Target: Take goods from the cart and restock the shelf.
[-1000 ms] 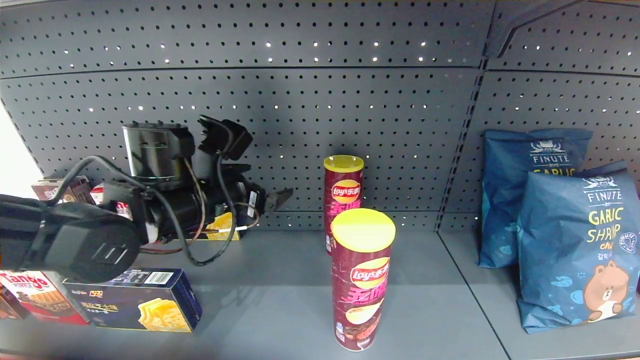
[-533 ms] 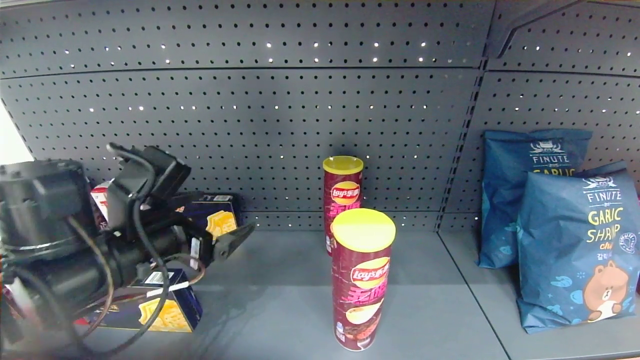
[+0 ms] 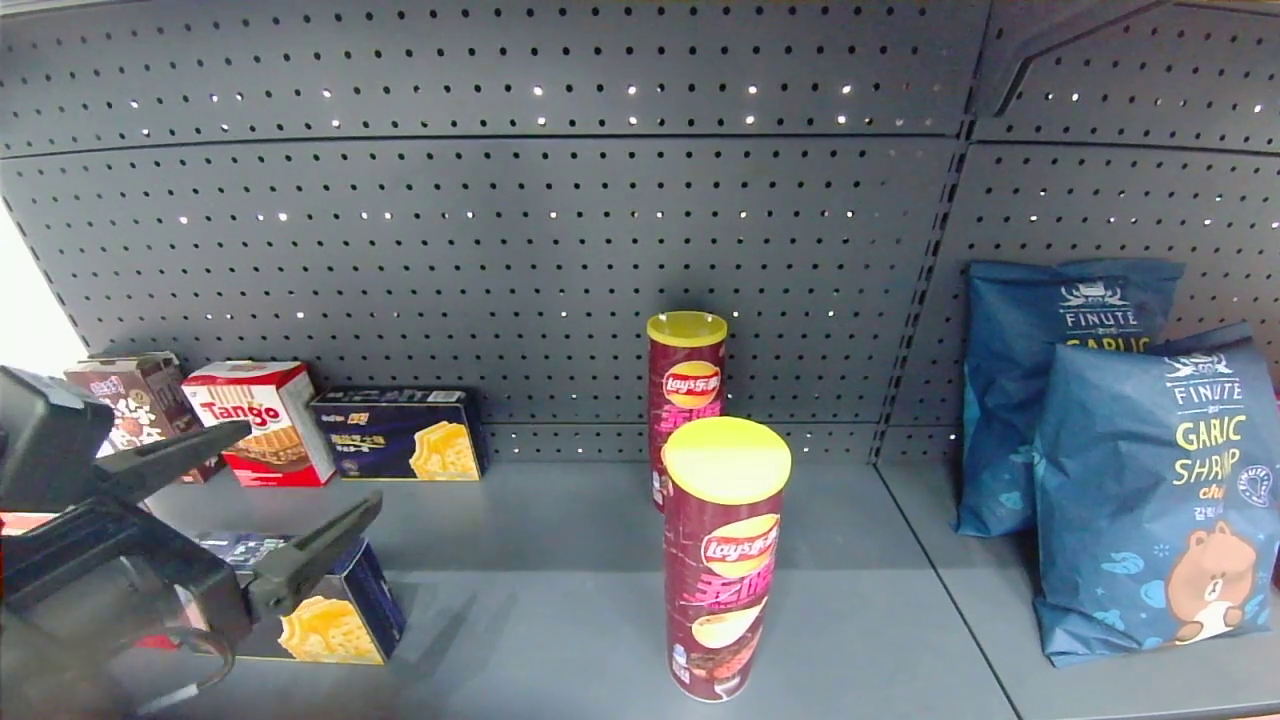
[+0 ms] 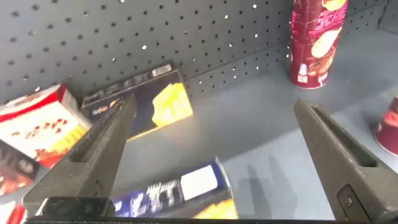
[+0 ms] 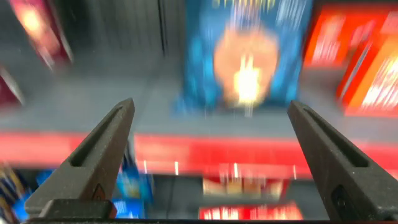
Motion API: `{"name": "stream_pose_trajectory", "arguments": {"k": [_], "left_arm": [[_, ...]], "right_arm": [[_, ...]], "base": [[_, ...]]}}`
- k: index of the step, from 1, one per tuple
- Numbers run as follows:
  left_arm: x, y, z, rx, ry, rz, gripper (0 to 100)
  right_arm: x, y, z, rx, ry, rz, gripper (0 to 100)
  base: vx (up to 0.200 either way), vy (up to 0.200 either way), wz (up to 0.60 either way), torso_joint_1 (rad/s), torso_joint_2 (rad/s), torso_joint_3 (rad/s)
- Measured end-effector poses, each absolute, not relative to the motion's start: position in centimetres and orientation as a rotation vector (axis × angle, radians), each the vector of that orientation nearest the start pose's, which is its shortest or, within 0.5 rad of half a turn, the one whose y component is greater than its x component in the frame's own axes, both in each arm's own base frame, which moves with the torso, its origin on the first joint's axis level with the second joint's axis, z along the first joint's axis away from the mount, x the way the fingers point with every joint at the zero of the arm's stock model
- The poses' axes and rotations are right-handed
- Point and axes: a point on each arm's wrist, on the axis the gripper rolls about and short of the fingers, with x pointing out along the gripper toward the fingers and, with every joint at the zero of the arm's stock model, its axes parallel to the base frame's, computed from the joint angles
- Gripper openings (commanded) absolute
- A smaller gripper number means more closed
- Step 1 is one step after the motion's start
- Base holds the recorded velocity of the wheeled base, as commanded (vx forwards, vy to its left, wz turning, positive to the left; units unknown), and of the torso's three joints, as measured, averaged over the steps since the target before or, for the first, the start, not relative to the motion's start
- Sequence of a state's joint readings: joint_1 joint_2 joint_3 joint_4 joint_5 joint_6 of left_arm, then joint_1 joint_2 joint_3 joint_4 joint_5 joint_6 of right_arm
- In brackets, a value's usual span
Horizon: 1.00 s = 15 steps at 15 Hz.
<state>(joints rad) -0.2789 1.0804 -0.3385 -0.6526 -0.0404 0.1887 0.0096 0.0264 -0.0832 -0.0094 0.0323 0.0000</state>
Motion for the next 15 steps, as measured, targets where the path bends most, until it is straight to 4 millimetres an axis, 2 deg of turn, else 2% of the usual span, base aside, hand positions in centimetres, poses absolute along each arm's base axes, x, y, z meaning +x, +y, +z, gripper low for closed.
{"name": "stream_pose_trajectory", "arguments": {"k": [3, 4, 5, 7, 9, 10, 12, 15], "left_arm": [[12.2, -3.4, 18.1, 0.192, 0.077, -0.328, 100], [12.0, -3.4, 18.0, 0.19, 0.077, -0.329, 100], [12.0, -3.3, 18.1, 0.189, 0.069, -0.323, 100], [12.0, -3.1, 18.5, 0.187, 0.054, -0.305, 100], [12.1, -2.9, 18.9, 0.183, 0.041, -0.291, 100], [12.1, -2.8, 18.9, 0.182, 0.041, -0.284, 100], [12.2, -2.7, 19.0, 0.182, 0.039, -0.276, 100], [12.2, -2.7, 19.1, 0.181, 0.038, -0.273, 100]], "right_arm": [[-2.9, 0.1, 18.1, 0.003, -0.161, 0.117, 100], [-1.7, 0.1, 20.8, -0.002, -0.136, 0.174, 100], [0.1, 0.3, 22.6, -0.005, -0.088, 0.229, 100], [4.9, 1.4, 24.5, -0.013, 0.02, 0.361, 100], [9.6, 4.1, 23.9, -0.032, 0.146, 0.526, 100], [11.2, 5.9, 23.1, -0.052, 0.21, 0.594, 100], [13.5, 9.0, 21.2, -0.097, 0.327, 0.677, 100], [15.4, 11.3, 18.9, -0.141, 0.449, 0.706, 100]], "base": [[0.0, 0.0, 0.0, 0.0, 0.0, 0.0], [0.0, 0.0, 0.0, 0.0, 0.0, 0.0], [0.0, 0.0, 0.0, 0.0, 0.0, 0.0], [0.0, 0.0, 0.0, 0.0, 0.0, 0.0], [0.0, 0.0, 0.0, 0.0, 0.0, 0.0], [0.0, 0.0, 0.0, 0.0, 0.0, 0.0], [0.0, 0.0, 0.0, 0.0, 0.0, 0.0], [0.0, 0.0, 0.0, 0.0, 0.0, 0.0]]}}
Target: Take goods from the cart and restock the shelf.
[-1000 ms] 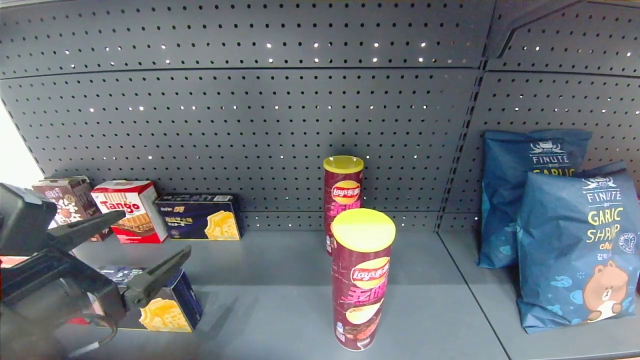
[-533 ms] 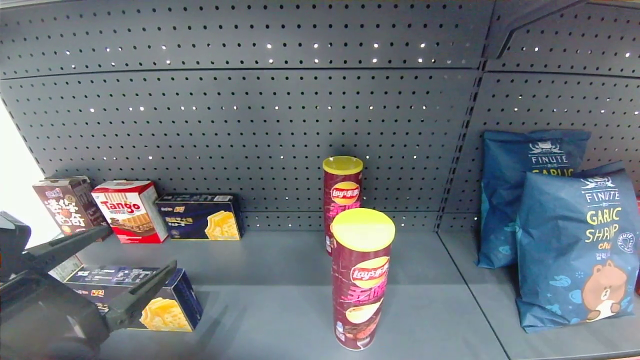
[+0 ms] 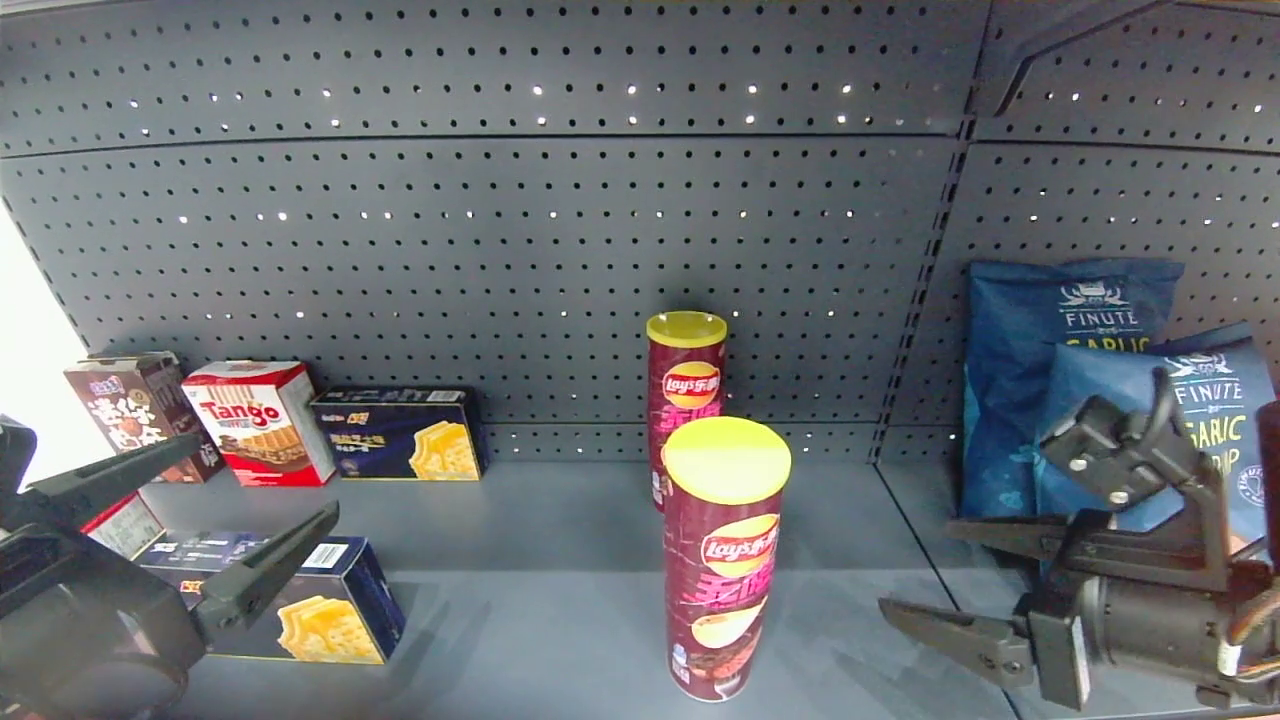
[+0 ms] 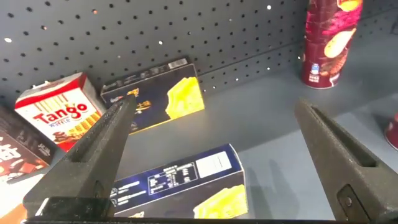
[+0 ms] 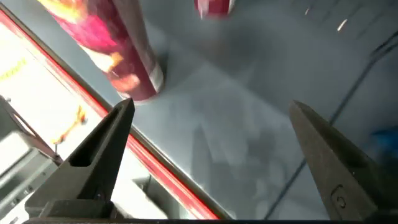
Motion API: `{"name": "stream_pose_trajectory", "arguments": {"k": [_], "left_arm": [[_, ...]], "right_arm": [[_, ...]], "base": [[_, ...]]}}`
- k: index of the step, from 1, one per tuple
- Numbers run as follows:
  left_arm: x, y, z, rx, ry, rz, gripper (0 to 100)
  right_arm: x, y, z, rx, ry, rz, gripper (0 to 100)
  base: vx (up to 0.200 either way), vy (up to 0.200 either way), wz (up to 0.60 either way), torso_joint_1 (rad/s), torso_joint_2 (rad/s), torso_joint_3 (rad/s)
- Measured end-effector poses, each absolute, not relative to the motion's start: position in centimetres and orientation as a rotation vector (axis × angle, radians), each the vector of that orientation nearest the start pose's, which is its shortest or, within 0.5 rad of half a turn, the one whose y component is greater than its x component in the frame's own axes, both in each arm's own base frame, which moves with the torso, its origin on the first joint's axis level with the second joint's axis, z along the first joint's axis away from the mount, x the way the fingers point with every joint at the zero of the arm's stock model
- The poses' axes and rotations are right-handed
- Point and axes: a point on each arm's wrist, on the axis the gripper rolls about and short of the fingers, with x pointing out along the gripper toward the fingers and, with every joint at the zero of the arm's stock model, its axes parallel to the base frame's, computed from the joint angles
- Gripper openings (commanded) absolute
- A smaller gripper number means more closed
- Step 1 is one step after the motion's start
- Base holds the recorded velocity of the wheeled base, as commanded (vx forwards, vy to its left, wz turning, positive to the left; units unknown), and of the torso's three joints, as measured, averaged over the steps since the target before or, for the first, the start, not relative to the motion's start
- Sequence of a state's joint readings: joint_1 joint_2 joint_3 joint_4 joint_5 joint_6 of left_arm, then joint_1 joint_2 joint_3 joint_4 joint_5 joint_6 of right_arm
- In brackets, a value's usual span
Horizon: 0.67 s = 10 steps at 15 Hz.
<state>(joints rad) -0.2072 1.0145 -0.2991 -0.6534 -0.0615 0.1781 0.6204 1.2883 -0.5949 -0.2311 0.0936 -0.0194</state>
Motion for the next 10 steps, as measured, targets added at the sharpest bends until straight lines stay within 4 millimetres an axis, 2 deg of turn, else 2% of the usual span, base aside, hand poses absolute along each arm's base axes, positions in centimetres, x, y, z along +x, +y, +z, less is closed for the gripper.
{"name": "stream_pose_trajectory", "arguments": {"k": [4, 10], "left_arm": [[12.2, -2.8, 19.0, 0.185, 0.046, -0.279, 100], [12.3, -2.8, 19.2, 0.186, 0.037, -0.276, 100]], "right_arm": [[16.8, 12.4, 17.1, -0.17, 0.531, 0.688, 100], [18.6, 13.6, 16.1, -0.192, 0.582, 0.66, 100]], "base": [[0.0, 0.0, 0.0, 0.0, 0.0, 0.0], [0.0, 0.0, 0.0, 0.0, 0.0, 0.0]]}}
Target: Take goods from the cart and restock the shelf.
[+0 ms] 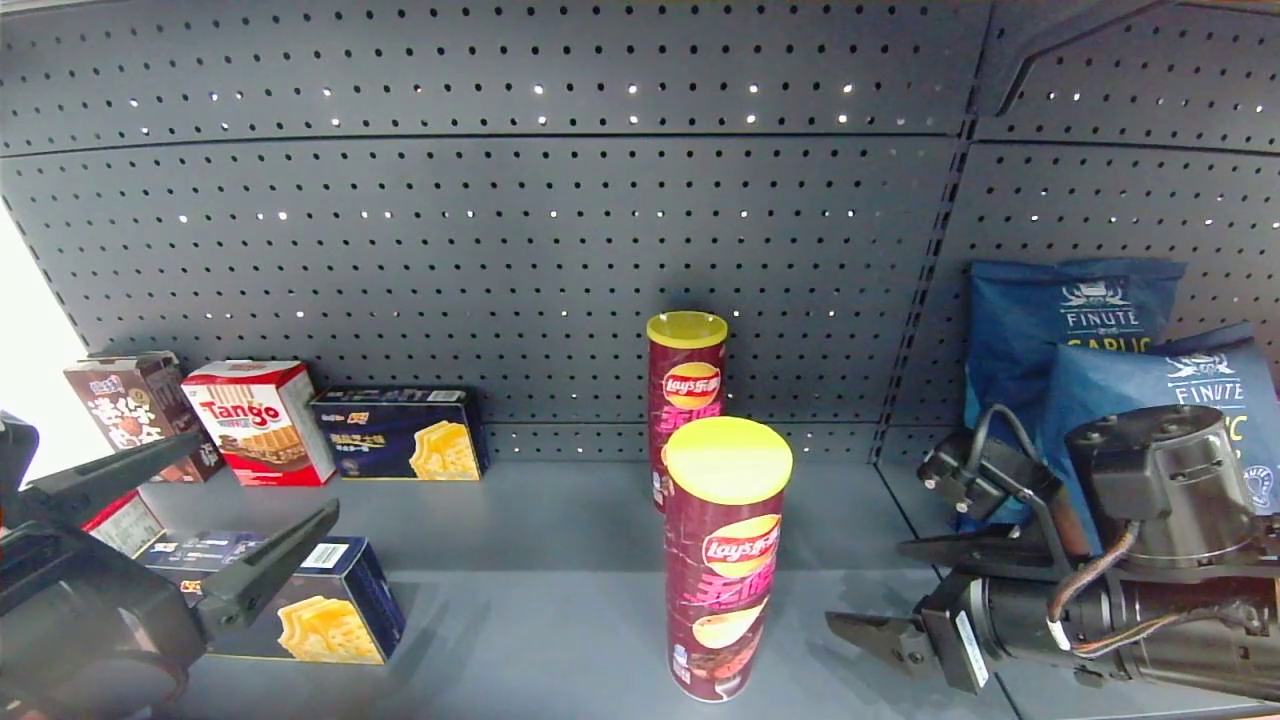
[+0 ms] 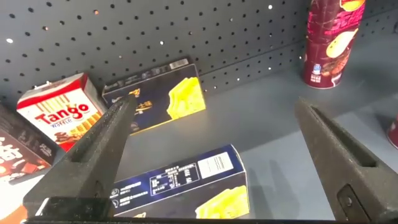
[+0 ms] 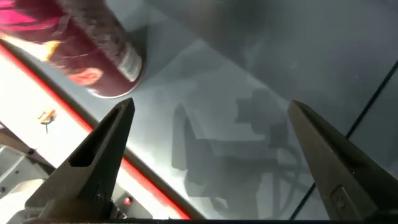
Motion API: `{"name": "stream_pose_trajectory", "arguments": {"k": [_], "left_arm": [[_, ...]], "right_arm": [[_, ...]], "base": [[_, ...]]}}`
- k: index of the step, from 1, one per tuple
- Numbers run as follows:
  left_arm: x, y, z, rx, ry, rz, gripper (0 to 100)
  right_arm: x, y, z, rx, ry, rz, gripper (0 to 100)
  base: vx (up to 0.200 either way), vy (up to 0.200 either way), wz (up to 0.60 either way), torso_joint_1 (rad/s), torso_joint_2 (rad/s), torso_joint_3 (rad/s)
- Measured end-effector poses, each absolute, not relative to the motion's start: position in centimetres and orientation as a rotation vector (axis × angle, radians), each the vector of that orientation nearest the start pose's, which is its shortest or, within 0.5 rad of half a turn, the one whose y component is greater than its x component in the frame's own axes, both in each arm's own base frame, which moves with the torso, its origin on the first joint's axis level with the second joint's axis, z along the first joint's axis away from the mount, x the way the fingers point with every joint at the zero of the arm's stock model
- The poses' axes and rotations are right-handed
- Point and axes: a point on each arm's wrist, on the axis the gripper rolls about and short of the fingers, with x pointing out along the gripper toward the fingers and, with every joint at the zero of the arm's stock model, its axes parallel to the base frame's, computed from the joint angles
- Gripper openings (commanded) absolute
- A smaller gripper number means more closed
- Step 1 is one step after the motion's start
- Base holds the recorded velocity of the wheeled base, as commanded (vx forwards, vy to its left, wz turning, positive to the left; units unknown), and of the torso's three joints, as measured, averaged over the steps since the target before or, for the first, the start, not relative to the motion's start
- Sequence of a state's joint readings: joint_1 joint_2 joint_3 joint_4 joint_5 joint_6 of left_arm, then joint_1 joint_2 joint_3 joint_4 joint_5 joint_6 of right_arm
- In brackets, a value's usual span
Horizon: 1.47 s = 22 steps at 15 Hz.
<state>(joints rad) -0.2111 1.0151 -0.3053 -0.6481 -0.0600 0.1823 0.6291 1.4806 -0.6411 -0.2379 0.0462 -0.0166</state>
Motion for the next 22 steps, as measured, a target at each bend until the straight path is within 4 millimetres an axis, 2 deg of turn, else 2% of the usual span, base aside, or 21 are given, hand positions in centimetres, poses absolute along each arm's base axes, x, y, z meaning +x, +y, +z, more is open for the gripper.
{"name": "stream_pose_trajectory", "arguments": {"k": [8, 13, 22], "left_arm": [[12.5, -2.8, 19.8, 0.184, 0.019, -0.27, 100], [12.5, -2.8, 19.8, 0.185, 0.021, -0.27, 100], [12.5, -2.7, 19.5, 0.184, 0.029, -0.269, 100]], "right_arm": [[20.1, 15.3, 15.6, -0.203, 0.604, 0.665, 100], [20.4, 16.5, 15.3, -0.215, 0.604, 0.69, 100], [20.2, 17.1, 14.9, -0.226, 0.617, 0.707, 100]], "base": [[0.0, 0.0, 0.0, 0.0, 0.0, 0.0], [0.0, 0.0, 0.0, 0.0, 0.0, 0.0], [0.0, 0.0, 0.0, 0.0, 0.0, 0.0]]}}
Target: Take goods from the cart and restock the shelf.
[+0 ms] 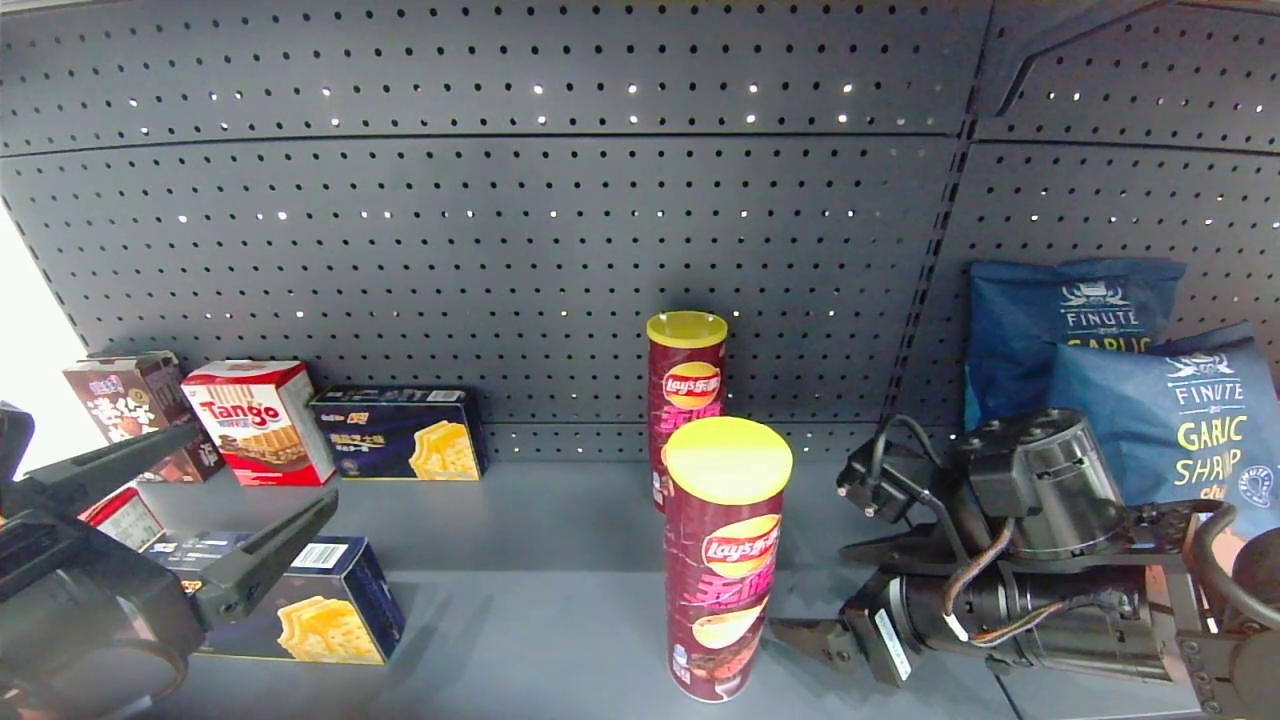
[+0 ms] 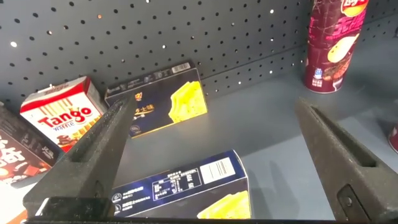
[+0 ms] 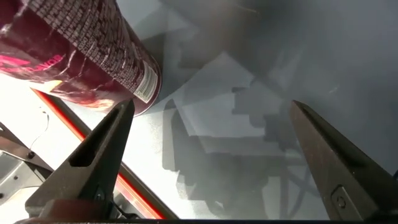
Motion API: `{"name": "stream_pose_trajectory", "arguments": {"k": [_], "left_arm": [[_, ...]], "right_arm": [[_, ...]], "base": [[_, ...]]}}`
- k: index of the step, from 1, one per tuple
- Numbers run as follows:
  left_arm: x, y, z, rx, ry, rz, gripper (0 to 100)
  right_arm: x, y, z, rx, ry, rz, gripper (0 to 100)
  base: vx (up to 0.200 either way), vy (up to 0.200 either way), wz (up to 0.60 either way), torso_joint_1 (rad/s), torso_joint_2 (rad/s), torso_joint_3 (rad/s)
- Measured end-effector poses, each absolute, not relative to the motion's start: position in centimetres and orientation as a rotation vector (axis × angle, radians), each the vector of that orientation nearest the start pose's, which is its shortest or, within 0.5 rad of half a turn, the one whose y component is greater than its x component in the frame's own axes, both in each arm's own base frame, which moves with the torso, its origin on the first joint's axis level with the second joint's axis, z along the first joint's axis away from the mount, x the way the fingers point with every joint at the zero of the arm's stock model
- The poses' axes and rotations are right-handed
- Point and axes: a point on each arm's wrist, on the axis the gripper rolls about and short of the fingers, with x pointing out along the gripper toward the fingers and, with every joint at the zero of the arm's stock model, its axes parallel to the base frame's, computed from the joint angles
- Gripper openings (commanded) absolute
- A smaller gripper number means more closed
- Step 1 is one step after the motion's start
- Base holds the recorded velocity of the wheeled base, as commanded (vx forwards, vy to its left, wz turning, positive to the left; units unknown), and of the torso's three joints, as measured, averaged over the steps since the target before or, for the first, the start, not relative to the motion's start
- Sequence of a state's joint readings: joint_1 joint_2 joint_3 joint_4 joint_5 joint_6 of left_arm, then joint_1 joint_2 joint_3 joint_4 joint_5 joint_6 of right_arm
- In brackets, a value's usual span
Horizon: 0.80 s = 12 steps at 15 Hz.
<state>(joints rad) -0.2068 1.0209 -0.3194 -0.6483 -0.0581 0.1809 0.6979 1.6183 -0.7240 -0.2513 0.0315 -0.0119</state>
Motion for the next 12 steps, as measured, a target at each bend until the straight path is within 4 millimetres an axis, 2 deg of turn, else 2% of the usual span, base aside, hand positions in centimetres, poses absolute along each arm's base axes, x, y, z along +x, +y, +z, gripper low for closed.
{"name": "stream_pose_trajectory", "arguments": {"k": [12], "left_arm": [[12.53, -2.77, 19.44, 0.183, 0.035, -0.27, 100]], "right_arm": [[21.11, 17.7, 14.95, -0.223, 0.613, 0.705, 100]], "base": [[0.0, 0.0, 0.0, 0.0, 0.0, 0.0]]}}
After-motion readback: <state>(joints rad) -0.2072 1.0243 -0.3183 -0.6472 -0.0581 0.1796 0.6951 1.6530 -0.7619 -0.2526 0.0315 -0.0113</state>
